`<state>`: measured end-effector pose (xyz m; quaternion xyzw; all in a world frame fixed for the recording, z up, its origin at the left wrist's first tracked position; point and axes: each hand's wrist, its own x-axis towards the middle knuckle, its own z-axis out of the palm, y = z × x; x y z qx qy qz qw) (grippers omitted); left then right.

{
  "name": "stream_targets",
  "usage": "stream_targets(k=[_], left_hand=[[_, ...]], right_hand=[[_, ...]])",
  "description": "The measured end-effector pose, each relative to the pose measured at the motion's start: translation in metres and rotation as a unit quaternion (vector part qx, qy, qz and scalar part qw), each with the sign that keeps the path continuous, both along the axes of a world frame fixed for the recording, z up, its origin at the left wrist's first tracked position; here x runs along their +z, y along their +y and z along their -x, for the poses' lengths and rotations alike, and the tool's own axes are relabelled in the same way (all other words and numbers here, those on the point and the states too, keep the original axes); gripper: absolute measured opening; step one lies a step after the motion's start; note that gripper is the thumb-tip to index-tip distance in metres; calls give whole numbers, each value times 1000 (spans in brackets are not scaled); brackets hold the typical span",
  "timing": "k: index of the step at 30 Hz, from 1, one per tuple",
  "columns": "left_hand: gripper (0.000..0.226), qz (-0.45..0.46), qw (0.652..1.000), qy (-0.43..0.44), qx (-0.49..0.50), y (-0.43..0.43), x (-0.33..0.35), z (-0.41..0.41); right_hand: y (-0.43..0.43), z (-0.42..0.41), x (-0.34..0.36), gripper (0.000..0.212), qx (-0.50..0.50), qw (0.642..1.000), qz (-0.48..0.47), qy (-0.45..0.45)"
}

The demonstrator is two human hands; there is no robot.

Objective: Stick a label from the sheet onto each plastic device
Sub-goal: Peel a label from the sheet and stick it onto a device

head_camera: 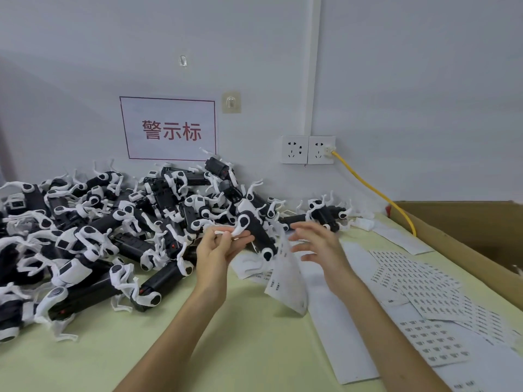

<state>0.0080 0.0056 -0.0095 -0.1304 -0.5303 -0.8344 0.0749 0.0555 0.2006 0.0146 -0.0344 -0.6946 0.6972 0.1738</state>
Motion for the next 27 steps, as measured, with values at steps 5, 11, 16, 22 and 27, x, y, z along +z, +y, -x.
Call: stream_targets(k=[5,11,16,22,27], left_hand=[[22,-71,990,-55,-113,-2,1,-2],[27,-173,967,-96,-162,-6,1,1],[21,-195,955,-115,-190,-7,0,3],[24,-88,975,-70,-193,-7,2,3],[47,14,977,-73,-202,0,0,-2]], right_hand=[[-25,4,-14,35,43,992,-113,26],[-33,5,-16,34,67,992,-102,40],[-35,-1,-11,24,118,987,-105,24],[-36,-5,-9,32,186,979,-87,9],[-42,-9,-10,39,210,974,-87,12]])
